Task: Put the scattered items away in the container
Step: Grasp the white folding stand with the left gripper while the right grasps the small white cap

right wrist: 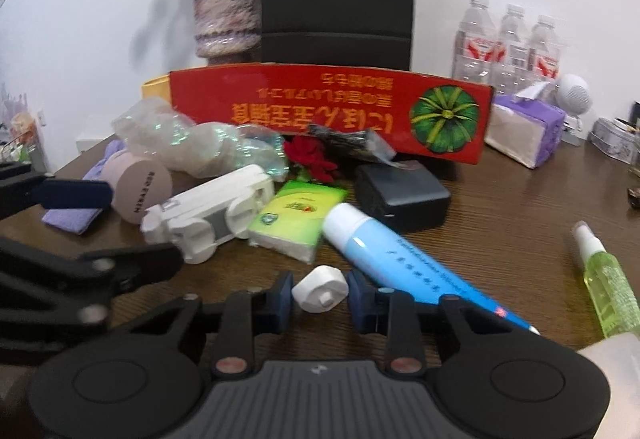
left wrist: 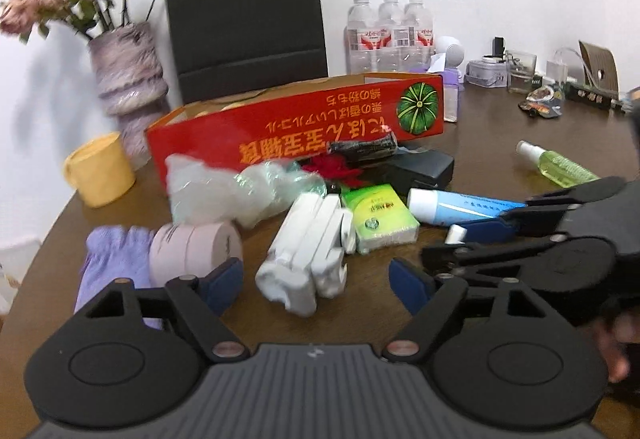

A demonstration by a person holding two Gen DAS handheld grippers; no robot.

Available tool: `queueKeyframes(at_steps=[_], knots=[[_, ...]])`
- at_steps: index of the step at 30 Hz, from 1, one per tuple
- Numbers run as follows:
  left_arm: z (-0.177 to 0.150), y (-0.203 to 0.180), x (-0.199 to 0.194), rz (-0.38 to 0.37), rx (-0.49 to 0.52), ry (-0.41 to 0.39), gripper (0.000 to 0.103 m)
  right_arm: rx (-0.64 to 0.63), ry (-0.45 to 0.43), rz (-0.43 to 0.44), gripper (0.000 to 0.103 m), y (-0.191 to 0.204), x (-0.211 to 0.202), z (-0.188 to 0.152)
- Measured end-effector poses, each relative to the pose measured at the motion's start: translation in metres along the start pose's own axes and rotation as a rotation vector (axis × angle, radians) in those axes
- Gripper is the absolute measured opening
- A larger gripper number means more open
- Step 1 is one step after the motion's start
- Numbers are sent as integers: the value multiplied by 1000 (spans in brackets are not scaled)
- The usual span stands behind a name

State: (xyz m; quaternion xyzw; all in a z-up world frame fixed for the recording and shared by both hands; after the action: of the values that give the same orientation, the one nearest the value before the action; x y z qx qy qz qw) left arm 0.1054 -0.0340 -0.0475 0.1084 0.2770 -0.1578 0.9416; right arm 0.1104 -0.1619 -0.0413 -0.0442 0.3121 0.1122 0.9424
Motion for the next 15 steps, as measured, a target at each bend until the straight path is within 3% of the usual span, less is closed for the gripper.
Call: queueKeyframes(at_steps=[5,9,12,15], knots=[[2,7,39,57,14,66,84,-3,-1,0,28,-5,-4,-3],[-5,9,41,52,-51,84,65,-14,-1,-10,28,-9,-7,-4],[-7,5,32,79,-94,108,65,-12,4,-6,28,-14,-8,-4],[-9,-8,25,65,-68,115,67,-26,5,-13,29,-15,-9,-5]])
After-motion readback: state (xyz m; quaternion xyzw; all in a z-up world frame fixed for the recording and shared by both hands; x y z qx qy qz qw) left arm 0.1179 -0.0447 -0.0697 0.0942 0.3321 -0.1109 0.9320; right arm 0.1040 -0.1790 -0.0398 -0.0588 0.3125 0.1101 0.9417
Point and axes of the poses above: each gripper's, at about its wrist camera, not at the fingertips, and x roughly the way its jaws point, y to its left, z to its top, the point moved 7 cm from there along x, roughly the way its jaws point, and after that the axes turned 4 degrees about -z, right-handed, at the moved point
